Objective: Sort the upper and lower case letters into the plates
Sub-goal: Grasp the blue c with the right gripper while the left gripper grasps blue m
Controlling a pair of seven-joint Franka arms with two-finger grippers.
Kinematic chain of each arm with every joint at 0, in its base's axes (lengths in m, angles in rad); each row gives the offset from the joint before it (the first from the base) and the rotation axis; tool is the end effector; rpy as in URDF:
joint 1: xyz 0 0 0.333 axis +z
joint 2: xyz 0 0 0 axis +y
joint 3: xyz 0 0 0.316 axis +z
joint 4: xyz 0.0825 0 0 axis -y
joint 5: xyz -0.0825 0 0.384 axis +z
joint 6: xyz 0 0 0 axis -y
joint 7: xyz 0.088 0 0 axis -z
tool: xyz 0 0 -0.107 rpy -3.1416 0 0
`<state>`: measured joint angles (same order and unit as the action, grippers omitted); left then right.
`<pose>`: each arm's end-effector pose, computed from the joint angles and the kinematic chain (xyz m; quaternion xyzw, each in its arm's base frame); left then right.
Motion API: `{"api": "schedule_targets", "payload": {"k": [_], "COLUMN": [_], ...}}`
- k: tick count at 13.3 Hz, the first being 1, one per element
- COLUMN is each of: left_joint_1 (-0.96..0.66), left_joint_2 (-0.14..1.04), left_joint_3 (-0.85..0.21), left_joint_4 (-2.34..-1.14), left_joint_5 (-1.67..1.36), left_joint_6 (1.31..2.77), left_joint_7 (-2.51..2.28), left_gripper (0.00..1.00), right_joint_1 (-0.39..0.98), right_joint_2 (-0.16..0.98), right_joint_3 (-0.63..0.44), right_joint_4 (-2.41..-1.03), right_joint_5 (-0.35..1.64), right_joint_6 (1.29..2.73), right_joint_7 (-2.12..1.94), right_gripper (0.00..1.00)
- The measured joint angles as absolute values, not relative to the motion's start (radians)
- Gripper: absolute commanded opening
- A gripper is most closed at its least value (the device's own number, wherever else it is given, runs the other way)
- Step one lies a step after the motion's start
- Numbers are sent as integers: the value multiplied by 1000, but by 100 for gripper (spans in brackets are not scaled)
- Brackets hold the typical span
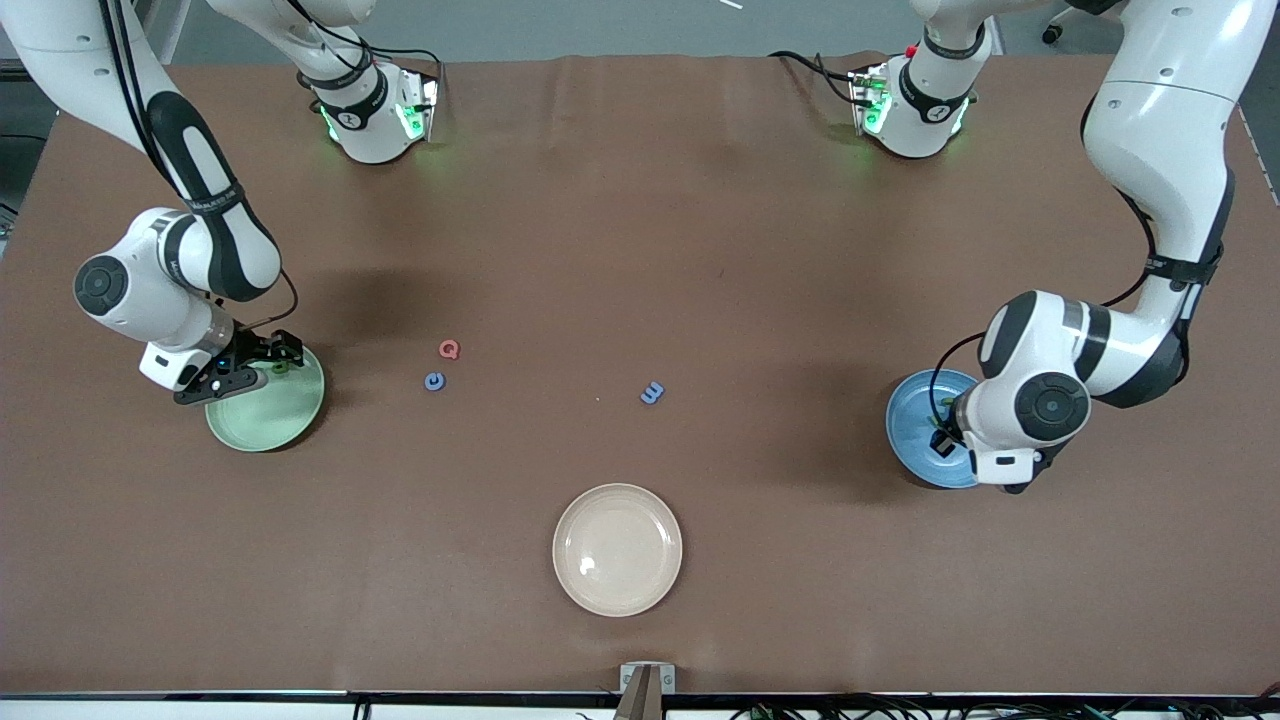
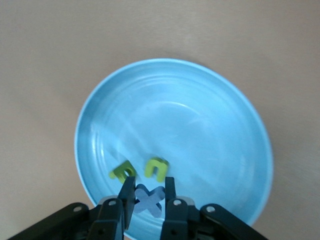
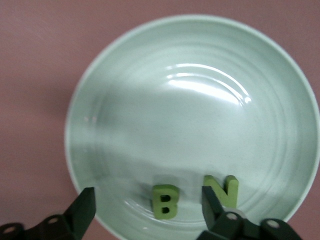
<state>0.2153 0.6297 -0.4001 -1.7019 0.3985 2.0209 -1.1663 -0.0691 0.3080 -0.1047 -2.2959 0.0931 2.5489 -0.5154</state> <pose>0.6420 -0.0743 0.2317 -0.9130 -0.3867 0.0649 0.1127 0.5158 -0.0931 0.2108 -0.9907 -0.1331 0.0215 0.0173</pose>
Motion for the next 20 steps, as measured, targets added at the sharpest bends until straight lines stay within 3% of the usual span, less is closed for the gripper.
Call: {"api": "schedule_targets", "payload": {"k": [3, 6, 10, 16, 20], "left_joint_1": [204, 192, -25, -410, -457], "left_joint_2": [629, 628, 654, 838, 863], "left_joint_3": [-413, -504, -561, -394, -361], "left_joint_4": [-1708, -1704, -1630, -1498, -1470], "left_joint_5": [398, 388, 386, 386, 386], "left_joint_6": [2021, 2024, 2041, 2294, 2324], "left_joint_7": [-1182, -1275, -1494, -1691, -1707], "left_gripper": [100, 98, 89, 83, 81], "right_joint_1": [11, 112, 240, 342, 366], "right_joint_2": [245, 244, 312, 428, 466], "right_joint_3": [-101, -98, -95, -95, -99], "right_joint_4": [-2268, -2254, -2204, -2143, -2116], "right_joint_5": [94, 94, 127, 307, 314], "right_joint_6": [2487, 2484, 2484, 2494, 2496], "right_joint_7": [-353, -169, 50, 75, 80], "right_gripper": [100, 100, 100, 98, 89]}}
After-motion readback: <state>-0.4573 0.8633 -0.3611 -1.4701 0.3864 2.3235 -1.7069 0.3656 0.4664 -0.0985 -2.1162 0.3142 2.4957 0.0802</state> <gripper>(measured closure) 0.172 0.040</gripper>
